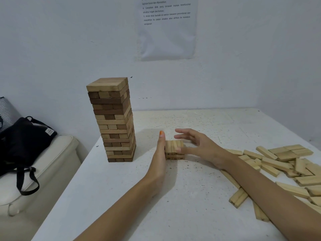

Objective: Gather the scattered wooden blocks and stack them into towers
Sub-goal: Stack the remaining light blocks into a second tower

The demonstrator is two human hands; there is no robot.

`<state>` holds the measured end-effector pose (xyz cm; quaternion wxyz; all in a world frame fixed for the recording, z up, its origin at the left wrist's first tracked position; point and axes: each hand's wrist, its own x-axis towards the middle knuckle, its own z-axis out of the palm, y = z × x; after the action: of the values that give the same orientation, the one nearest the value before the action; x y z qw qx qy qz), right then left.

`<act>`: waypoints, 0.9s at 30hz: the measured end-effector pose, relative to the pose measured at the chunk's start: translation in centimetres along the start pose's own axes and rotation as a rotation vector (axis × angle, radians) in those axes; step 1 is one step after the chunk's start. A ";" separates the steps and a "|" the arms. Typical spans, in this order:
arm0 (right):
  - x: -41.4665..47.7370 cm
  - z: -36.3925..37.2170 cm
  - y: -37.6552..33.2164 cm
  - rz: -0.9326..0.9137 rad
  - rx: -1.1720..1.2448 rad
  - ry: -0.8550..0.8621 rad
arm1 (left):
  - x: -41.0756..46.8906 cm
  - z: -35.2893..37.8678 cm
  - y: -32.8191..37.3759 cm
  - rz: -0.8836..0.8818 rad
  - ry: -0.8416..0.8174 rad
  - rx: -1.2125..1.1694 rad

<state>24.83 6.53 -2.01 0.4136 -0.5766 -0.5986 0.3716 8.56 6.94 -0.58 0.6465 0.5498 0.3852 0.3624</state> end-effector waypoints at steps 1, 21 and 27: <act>-0.1 -0.2 -0.3 0.010 0.051 0.008 | -0.2 0.0 0.0 0.023 0.007 0.010; -12.0 -9.0 -2.1 0.120 -0.428 0.203 | -0.8 5.3 -1.8 0.617 -0.260 0.731; -13.5 -7.7 1.1 0.017 -0.530 0.205 | 0.1 5.9 -3.0 0.795 -0.444 0.936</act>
<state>32.29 -7.12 -1.00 0.3035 -0.7042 -0.6252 0.1451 14.08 4.12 -2.96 0.2194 0.9356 0.1269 0.2458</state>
